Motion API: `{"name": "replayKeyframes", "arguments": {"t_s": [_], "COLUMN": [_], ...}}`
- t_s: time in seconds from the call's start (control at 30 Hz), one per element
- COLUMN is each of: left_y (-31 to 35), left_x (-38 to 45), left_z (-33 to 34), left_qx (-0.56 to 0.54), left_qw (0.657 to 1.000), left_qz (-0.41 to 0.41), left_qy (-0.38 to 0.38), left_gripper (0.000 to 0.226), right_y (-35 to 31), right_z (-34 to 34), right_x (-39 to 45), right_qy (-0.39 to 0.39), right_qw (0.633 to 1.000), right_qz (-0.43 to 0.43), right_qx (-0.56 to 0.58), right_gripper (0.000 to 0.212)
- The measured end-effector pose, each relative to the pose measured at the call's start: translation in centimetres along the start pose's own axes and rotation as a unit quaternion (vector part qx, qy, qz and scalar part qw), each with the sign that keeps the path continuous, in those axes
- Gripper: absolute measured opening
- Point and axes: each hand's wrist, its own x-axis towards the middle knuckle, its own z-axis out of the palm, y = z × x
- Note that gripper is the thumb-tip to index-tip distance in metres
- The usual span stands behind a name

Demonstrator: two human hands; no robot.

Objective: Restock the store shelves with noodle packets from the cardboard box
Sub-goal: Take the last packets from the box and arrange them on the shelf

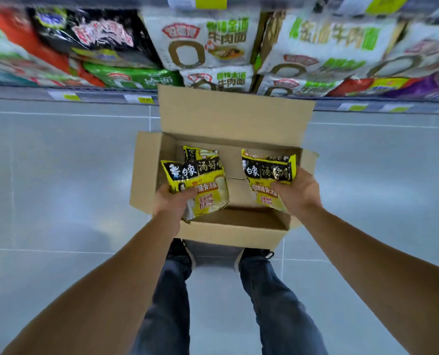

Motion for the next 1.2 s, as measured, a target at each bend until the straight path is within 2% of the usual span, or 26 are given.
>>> {"name": "replayKeyframes", "arguments": {"t_s": [0.23, 0.4, 0.47, 0.67, 0.87, 0.9, 1.0, 1.07, 1.13, 1.2], "left_y": [5.0, 7.6, 8.3, 7.0, 5.8, 6.0, 6.1, 6.5, 6.8, 7.6], "left_x": [-17.0, -27.5, -30.0, -39.9, -49.0, -50.2, -54.7, -58.0, -61.0, -63.0], "left_z": [-2.8, -5.2, -6.4, -10.0, -10.9, -10.7, -9.5, -8.2, -6.3, -4.1], "left_qx": [0.003, 0.014, 0.027, 0.02, 0.004, -0.006, -0.024, -0.039, -0.051, -0.057], "left_qw": [0.991, 0.977, 0.969, 0.936, 0.899, 0.894, 0.884, 0.867, 0.855, 0.85], "left_qz": [0.134, 0.214, 0.244, 0.347, 0.427, 0.435, 0.449, 0.471, 0.48, 0.483], "left_qy": [0.003, -0.019, -0.007, -0.061, -0.097, -0.103, -0.13, -0.156, -0.191, -0.202], "left_gripper": [0.054, 0.032, 0.028, 0.039, 0.032, 0.038, 0.092, 0.114, 0.122, 0.109], "right_y": [-4.7, -6.9, -7.4, -3.6, -0.2, 0.1, 1.7, 2.9, 4.3, 5.8], "right_z": [-12.6, -20.1, -22.2, -28.3, -34.6, -35.6, -39.4, -42.3, -45.0, -47.4], "right_x": [-10.0, -17.5, -20.0, -31.8, -41.0, -41.8, -44.9, -46.6, -47.7, -48.1], "right_qy": [0.054, 0.121, 0.139, 0.189, 0.258, 0.263, 0.278, 0.296, 0.309, 0.311], "right_qw": [0.996, 0.988, 0.984, 0.967, 0.938, 0.936, 0.929, 0.92, 0.911, 0.904], "right_qz": [-0.065, -0.097, -0.109, -0.149, -0.206, -0.209, -0.21, -0.214, -0.215, -0.213], "right_qx": [-0.028, 0.007, 0.029, 0.081, 0.106, 0.107, 0.122, 0.14, 0.17, 0.2], "right_gripper": [0.025, 0.013, 0.017, 0.01, 0.03, 0.032, 0.015, 0.011, 0.016, 0.025]}}
